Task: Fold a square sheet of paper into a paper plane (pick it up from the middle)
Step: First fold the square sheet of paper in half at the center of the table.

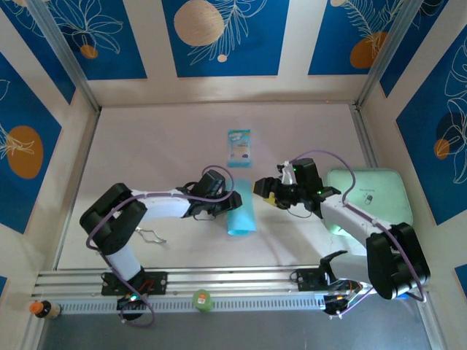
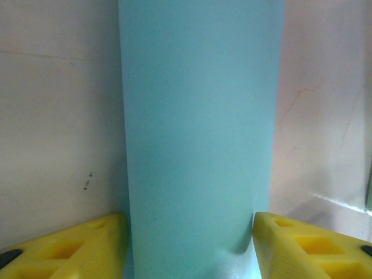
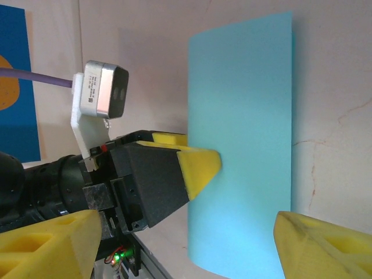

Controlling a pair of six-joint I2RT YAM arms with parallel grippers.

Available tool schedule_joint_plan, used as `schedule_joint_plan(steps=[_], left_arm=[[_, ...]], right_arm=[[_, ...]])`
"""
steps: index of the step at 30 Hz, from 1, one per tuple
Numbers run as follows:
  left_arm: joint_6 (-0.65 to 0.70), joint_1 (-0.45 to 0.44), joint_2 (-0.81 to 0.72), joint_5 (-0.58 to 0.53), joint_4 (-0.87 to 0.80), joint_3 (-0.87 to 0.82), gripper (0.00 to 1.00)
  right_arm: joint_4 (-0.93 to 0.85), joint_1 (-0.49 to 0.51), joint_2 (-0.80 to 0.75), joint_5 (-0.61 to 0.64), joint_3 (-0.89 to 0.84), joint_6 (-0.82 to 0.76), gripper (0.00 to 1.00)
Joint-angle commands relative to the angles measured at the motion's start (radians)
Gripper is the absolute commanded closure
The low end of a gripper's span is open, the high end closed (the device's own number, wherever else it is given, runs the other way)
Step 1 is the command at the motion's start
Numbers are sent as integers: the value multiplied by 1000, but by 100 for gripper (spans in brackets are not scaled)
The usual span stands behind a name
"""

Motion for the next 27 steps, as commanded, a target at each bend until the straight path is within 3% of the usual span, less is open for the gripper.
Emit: schedule_joint_plan(steps=[1, 9, 22, 27], left_arm=[[76, 6, -26, -46, -127, 24, 41], [193, 10, -21, -95, -274, 96, 51], [244, 16, 61, -29, -250, 117, 47], [299, 17, 95, -15, -275, 145, 45]], right_arm=[[-26, 17, 13, -6, 21, -15, 22], [-27, 24, 30, 16, 14, -8, 23], [-19, 35, 75, 30, 3, 1, 23], [-18, 33, 103, 29, 9, -3, 32]])
